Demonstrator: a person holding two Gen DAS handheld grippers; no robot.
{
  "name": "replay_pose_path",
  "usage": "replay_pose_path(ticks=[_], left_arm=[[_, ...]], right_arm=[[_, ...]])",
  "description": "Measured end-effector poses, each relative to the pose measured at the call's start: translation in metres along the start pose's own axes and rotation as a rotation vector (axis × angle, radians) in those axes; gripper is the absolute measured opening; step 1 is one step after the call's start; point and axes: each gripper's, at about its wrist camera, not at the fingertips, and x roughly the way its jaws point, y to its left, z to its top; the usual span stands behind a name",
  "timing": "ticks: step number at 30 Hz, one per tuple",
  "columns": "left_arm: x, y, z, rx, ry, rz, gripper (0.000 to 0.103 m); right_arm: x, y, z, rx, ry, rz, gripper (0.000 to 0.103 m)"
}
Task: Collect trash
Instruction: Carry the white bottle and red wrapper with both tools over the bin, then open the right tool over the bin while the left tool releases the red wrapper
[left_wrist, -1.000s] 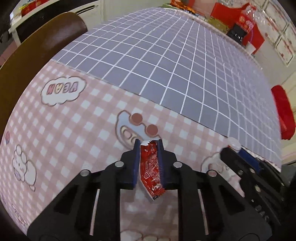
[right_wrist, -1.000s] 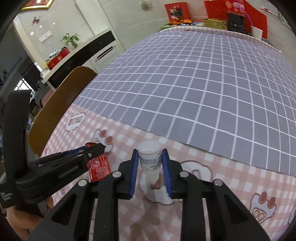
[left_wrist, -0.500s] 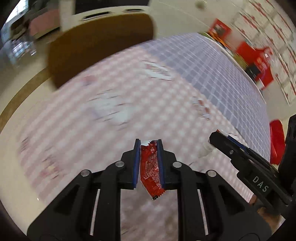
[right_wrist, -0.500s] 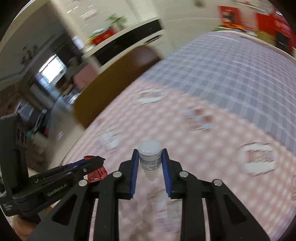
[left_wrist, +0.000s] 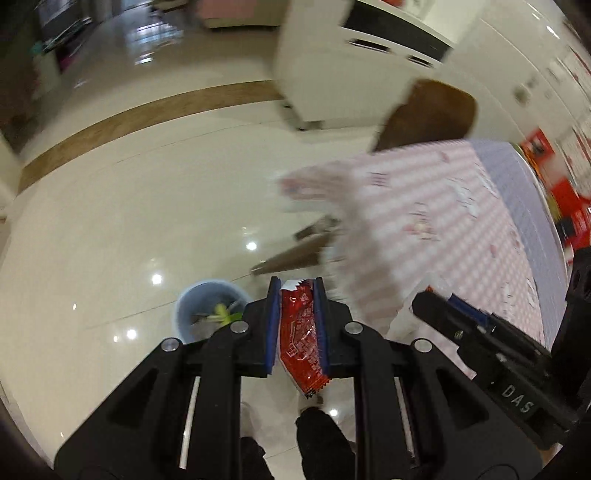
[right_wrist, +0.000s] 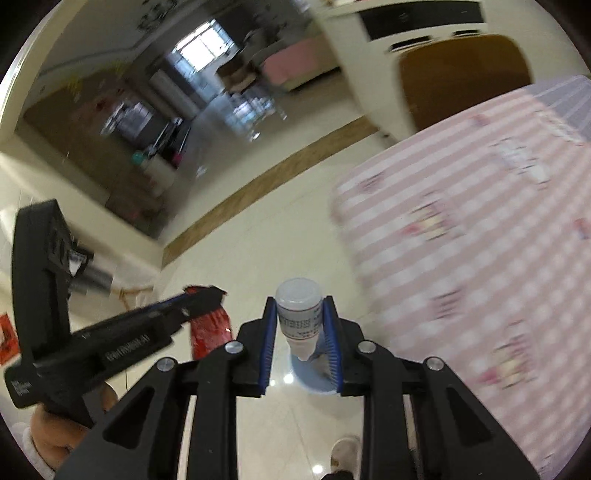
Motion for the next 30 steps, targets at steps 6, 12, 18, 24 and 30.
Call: replay_pose_path(ticks=[6,12,18,24,30], left_arm=[[-0.023,0.076,-0.017,-0.098,-0.007,0.039,0.017],[-0.034,0.117,-0.026,-0.155,-0.01,0.044,0.017],[-0.034,0.128,-0.027,-0.168,-0.003,0.022,0.017],[-0.025,0.124,-0.024,-0.161,0.02,0.007,0.017],[-0.019,0.118,-0.022,-0.14,0.039,-0.002,0.017]], right_arm=[[0.041,0.063,-0.014,-0.052,0.071,0.019,0.025],[0.068,0.104,-0.012,-0.073,0.108,0.018,0.027],[0.074,0.115,-0.011,-0.079,0.12,-0.008,0.028],[0.072,0.11,-0.011,-0.061,0.123,-0.03,0.028],[0.064,0.097,-0.014,-0.034,0.131,-0.048,0.028]])
